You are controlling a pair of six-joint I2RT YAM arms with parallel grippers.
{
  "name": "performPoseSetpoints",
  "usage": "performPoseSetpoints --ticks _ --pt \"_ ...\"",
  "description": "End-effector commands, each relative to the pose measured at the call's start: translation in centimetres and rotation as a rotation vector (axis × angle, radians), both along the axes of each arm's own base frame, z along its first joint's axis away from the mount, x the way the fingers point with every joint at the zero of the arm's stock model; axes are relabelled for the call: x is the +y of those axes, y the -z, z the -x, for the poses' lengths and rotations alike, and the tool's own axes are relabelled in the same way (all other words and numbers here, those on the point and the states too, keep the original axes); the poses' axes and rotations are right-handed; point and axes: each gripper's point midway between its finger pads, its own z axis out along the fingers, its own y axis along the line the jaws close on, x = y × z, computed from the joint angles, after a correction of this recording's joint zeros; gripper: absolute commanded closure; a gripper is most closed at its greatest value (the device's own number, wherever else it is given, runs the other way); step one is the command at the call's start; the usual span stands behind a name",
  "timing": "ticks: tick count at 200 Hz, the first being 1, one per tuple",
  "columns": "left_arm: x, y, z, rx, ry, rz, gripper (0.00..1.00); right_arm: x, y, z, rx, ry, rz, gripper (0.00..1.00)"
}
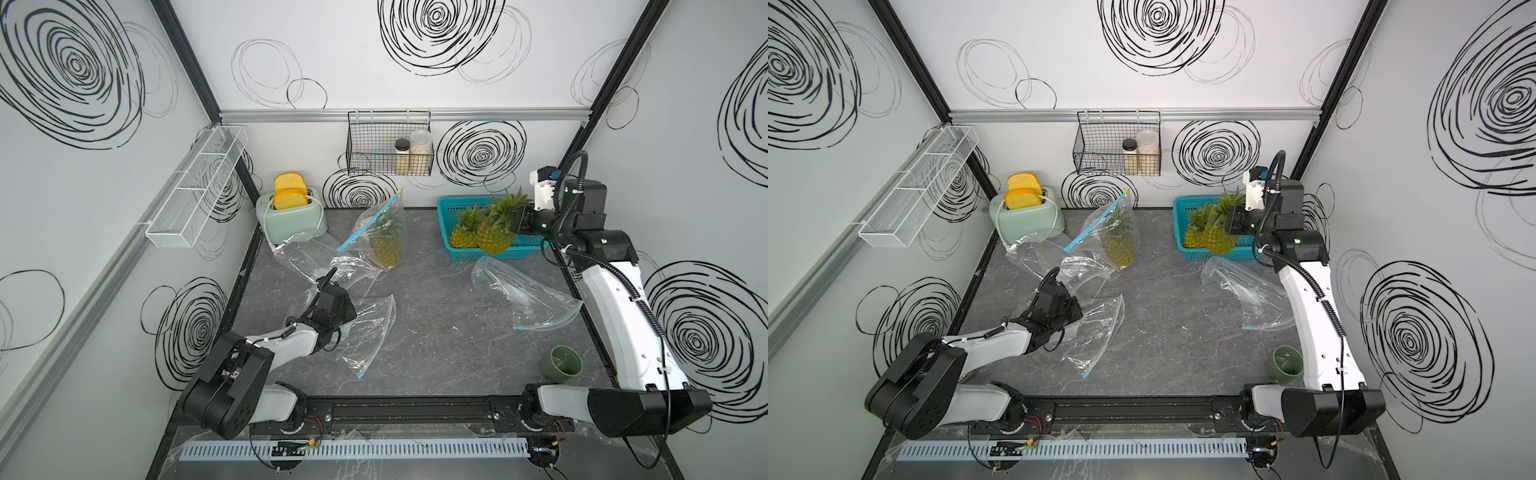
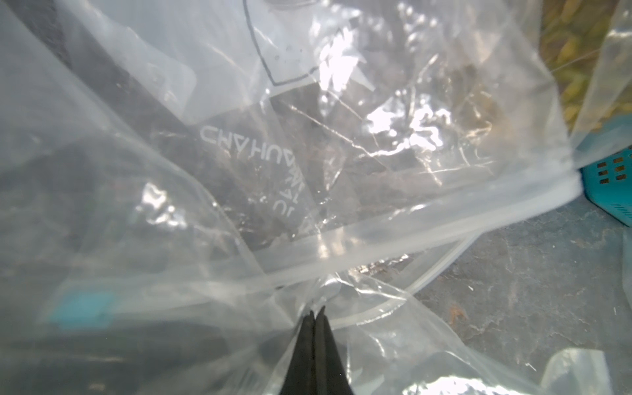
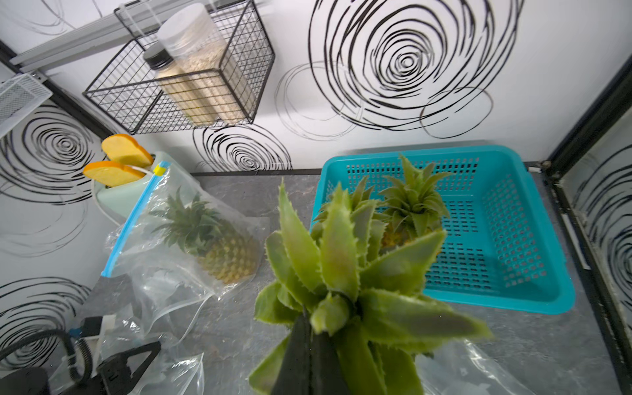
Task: Open the zip-top bag and take out the pineapple
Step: Place the zipper food storage bag at the center of the board.
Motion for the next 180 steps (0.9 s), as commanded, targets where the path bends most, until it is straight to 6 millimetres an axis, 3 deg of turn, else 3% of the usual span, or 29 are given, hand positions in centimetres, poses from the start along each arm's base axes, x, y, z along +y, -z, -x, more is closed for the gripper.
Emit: performPoseSetpoints --ticks 1,65,180 --pt "-0.3 -0.5 -0.7 -0.011 -0.002 0.006 1.0 -2.4 -4.4 -1.8 -0.155 0.068 0.028 1.0" --pt "-0.6 -0.9 -0.8 -0.025 -0.003 0.001 1.0 -7.1 -6.7 -4.0 -0.222 0.216 0.082 1.0" --pt "-1.5 -2.0 -0.3 -0.058 0.011 -0.017 1.0 -10.3 -3.3 -7.0 -0.256 0.366 0.125 1.0"
